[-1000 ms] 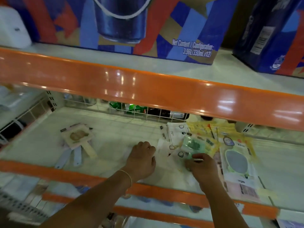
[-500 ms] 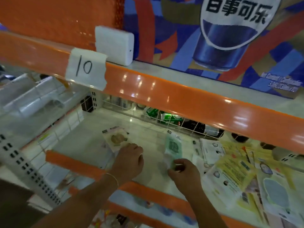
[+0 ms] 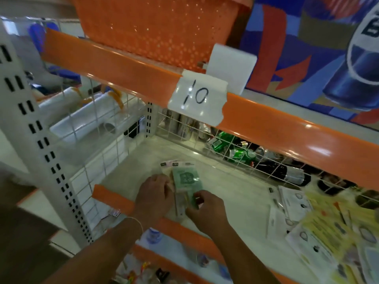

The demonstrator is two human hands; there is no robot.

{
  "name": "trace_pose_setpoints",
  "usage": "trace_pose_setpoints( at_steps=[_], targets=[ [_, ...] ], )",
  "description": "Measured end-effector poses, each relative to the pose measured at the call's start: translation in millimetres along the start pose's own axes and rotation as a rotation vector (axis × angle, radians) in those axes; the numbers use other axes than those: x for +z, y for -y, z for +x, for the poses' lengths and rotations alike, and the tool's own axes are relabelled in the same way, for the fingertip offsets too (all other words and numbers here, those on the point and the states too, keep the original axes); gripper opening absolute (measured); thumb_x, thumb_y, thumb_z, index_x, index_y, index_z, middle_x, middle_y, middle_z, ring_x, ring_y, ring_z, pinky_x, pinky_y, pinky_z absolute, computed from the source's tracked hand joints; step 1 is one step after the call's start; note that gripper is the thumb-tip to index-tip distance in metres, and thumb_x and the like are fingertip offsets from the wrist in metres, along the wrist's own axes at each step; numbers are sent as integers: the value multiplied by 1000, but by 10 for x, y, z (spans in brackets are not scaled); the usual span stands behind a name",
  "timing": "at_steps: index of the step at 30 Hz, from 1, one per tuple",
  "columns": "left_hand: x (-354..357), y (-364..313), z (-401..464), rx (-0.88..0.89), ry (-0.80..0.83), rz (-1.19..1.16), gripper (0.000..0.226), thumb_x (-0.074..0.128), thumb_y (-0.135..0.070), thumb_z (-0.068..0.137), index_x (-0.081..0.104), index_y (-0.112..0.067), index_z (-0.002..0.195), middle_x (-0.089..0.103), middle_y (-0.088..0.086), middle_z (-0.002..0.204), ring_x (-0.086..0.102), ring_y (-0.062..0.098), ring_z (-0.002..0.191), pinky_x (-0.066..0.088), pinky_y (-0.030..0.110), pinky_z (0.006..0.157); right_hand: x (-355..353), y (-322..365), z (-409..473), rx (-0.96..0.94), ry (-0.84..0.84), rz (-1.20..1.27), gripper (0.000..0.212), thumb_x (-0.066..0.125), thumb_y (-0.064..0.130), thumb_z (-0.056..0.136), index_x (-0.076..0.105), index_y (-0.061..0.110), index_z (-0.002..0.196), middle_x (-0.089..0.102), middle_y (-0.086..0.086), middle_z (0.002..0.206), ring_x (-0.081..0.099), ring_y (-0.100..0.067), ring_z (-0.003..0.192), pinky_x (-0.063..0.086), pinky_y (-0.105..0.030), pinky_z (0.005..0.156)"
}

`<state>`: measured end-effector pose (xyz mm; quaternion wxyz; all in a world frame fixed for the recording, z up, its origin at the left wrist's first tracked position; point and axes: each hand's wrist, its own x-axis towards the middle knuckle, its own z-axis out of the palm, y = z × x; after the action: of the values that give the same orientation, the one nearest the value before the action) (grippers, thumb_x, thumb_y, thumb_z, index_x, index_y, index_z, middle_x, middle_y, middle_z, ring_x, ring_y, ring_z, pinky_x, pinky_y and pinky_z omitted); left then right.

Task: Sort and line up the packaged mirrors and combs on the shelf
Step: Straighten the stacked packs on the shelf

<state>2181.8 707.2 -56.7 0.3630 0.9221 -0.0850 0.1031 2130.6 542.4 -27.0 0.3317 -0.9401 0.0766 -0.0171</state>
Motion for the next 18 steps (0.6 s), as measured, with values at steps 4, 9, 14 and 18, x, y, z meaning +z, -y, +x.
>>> trace_pose_setpoints(
  at_steps=[4,9,14,18],
  targets=[
    [-38,-13,38,38,-25,-24,11,49,-20,76,57,-13,79,56,9,75,54,30,70,47,35,62,68,48,77,-49,35,-52,30,67,30,67,70,13,92,69,-2,87,60,-16,74,48,-27,66],
    [16,-119,100,130,-45,-32,8,53,-15,79,56,-9,80,56,10,75,52,27,68,44,34,59,53,-6,22,-98,-3,-13,34,64,36,76,72,16,102,68,1,101,61,-14,78,41,-18,75],
    [175,-334,140,247,-2,-26,28,39,-30,80,59,-10,85,60,9,78,57,28,70,50,37,64,-182,-304,-110,-6,-98,-4,22,66,25,84,71,20,105,67,5,106,52,2,62,40,-10,75],
    [358,-601,139,316,50,-75,21,53,-18,80,62,-9,96,61,9,88,58,27,81,51,37,69,-465,-664,-233,130,-204,24,21,66,25,85,70,20,105,67,6,105,56,4,68,37,2,67]
  ],
)
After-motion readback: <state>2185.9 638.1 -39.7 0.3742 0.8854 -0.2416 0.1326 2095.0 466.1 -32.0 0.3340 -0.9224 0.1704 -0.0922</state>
